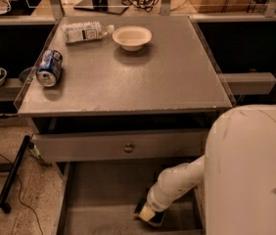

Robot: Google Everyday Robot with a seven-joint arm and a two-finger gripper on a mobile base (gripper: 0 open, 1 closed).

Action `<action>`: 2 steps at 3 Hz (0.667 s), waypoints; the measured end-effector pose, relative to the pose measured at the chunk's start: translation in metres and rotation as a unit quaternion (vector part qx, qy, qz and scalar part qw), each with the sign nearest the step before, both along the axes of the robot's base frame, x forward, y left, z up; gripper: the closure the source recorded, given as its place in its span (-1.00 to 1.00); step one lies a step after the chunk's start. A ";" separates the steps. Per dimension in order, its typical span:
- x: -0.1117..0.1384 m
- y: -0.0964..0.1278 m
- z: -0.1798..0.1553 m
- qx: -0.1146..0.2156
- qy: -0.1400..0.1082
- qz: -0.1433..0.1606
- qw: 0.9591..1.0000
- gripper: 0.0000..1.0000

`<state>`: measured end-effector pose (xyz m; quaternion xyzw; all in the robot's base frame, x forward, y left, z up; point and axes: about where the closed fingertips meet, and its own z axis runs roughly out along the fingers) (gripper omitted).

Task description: Place sponge into middle drawer

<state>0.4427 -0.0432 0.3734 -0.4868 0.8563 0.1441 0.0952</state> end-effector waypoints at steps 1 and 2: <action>0.000 0.000 0.000 0.001 0.000 0.000 1.000 0.53; 0.000 0.000 0.000 0.001 0.000 0.000 1.000 0.07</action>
Offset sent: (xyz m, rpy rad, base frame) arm -0.0001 -0.0002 -0.0004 0.0011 0.0004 -0.0007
